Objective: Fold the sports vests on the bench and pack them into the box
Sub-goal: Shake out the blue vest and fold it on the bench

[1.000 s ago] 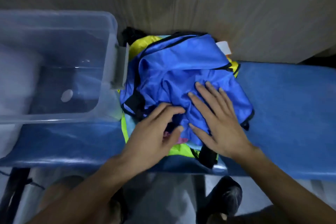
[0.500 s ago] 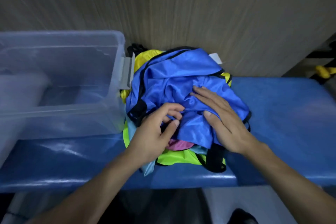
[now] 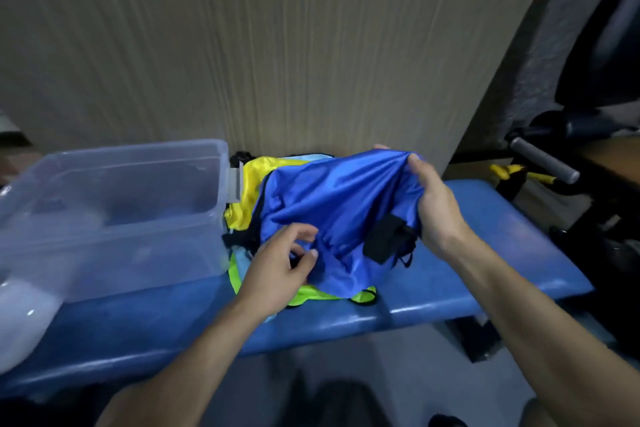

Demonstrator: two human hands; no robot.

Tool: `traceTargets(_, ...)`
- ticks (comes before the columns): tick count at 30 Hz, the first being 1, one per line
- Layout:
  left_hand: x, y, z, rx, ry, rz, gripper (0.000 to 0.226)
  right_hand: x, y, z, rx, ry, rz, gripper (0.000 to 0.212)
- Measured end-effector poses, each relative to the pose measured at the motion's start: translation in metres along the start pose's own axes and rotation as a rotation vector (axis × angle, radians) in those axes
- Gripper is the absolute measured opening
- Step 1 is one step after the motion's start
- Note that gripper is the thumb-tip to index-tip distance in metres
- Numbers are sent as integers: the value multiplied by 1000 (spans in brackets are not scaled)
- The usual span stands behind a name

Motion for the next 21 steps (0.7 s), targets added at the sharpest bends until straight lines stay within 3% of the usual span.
traceTargets(5, -34, 3, -16, -147, 92, 93, 35, 13, -17, -20, -16, 271, 95, 50)
traceTargets(7, -42, 11, -16, -124, 196, 92, 63, 21, -23, -31, 21, 366, 130, 52)
traceTargets(9, -45, 23, -1, 31, 377, 28, 90, 33, -26, -38, 54, 434, 128, 52)
traceTargets(10, -45, 28, 10, 101, 492, -6, 89, 36, -25, -43, 53, 448, 125, 52)
traceTargets(13, -47, 34, 41, 215, 741, -2, 44, 36, -16, -60, 24, 456, 138, 51)
traceTargets(15, -48, 39, 49, 192, 696, 42, 29, 30, -6, -72, 6, 464, 148, 50)
traceTargets(18, -66, 64, 37, 28, 380, 162, 18, 24, 19, -91, -77, 460, 145, 49)
traceTargets(21, -93, 111, 21, -41, 10, 184, 26, 11, 56, -110, -198, 384, 181, 53)
Point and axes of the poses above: each hand's wrist, its own y-axis towards the middle knuckle, its own z-axis out of the palm, x = y × z, the point moved 5 cm from there along y, towards the middle knuckle, and after that the axes turned 3 degrees about z, right-handed, at the moved point
